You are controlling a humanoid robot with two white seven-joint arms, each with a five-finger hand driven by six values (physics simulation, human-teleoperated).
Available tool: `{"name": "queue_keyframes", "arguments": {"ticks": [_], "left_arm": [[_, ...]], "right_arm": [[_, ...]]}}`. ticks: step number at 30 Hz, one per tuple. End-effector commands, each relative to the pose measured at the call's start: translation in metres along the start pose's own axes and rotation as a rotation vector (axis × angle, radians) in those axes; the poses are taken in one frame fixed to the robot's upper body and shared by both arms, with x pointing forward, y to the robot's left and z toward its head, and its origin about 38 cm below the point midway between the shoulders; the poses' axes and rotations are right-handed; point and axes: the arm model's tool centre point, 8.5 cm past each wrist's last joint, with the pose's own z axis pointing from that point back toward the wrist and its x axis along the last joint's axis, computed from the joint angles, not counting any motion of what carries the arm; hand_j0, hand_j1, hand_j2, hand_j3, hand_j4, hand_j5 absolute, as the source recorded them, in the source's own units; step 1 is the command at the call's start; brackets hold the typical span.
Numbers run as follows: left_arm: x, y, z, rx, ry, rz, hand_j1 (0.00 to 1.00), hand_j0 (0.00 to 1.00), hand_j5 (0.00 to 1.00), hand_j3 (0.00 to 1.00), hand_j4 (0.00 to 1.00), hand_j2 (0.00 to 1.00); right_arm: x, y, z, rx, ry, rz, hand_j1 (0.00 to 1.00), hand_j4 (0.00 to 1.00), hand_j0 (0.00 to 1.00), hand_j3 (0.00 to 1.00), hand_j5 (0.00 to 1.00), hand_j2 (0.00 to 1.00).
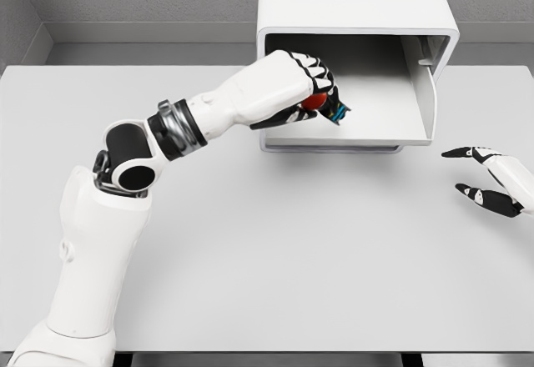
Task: Slide open multi-storey tabletop storage cabinets and put open load switch and slide close multi-storey tabletop storage cabinets
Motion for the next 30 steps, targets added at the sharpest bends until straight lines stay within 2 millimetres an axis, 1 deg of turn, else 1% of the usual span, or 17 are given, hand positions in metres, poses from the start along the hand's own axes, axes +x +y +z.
{"name": "queue_keyframes", "arguments": {"ticks": [1, 4, 6, 8, 11, 14, 20, 27, 30], "left_arm": [[-0.0019, -0.0016, 0.0002, -0.005, 0.009, 0.003, 0.49, 0.49, 0.49, 0.49, 0.49, 0.49], [-0.0020, -0.0010, 0.0000, -0.004, 0.008, 0.002, 0.54, 0.54, 0.54, 0.54, 0.54, 0.54], [-0.0016, -0.0018, -0.0001, -0.006, 0.007, 0.003, 0.55, 0.55, 0.55, 0.55, 0.55, 0.55], [-0.0013, -0.0014, -0.0001, -0.005, 0.007, 0.002, 0.57, 0.57, 0.57, 0.57, 0.57, 0.57], [-0.0012, 0.0014, -0.0010, -0.001, 0.004, -0.005, 0.63, 0.63, 0.63, 0.63, 0.63, 0.63], [-0.0006, 0.0015, -0.0019, -0.003, 0.001, -0.006, 0.63, 0.63, 0.63, 0.63, 0.63, 0.63], [0.0007, 0.0018, -0.0025, -0.003, -0.002, -0.008, 0.68, 0.68, 0.68, 0.68, 0.68, 0.68], [0.0004, 0.0020, -0.0027, -0.003, -0.002, -0.008, 0.69, 0.69, 0.69, 0.69, 0.69, 0.69], [0.0007, 0.0018, -0.0030, -0.004, -0.003, -0.008, 0.72, 0.72, 0.72, 0.72, 0.72, 0.72]], "right_arm": [[0.0003, -0.0005, -0.0001, -0.004, -0.001, -0.005, 0.70, 0.70, 0.70, 0.70, 0.70, 0.70], [-0.0004, -0.0013, 0.0004, -0.004, 0.001, -0.004, 0.70, 0.70, 0.70, 0.70, 0.70, 0.70], [-0.0001, -0.0013, -0.0002, -0.006, 0.000, -0.004, 0.72, 0.72, 0.72, 0.72, 0.72, 0.72], [-0.0001, -0.0013, -0.0002, -0.006, 0.000, -0.004, 0.72, 0.72, 0.72, 0.72, 0.72, 0.72], [-0.0002, -0.0018, 0.0000, -0.005, 0.000, -0.003, 0.72, 0.72, 0.72, 0.72, 0.72, 0.72], [0.0002, -0.0020, -0.0002, -0.005, -0.001, -0.002, 0.72, 0.72, 0.72, 0.72, 0.72, 0.72], [0.0002, -0.0020, -0.0002, -0.005, -0.001, -0.002, 0.72, 0.72, 0.72, 0.72, 0.72, 0.72], [-0.0001, -0.0013, -0.0002, -0.006, 0.000, -0.004, 0.72, 0.72, 0.72, 0.72, 0.72, 0.72], [-0.0001, -0.0023, -0.0005, -0.006, -0.001, -0.002, 0.72, 0.72, 0.72, 0.72, 0.72, 0.72]]}}
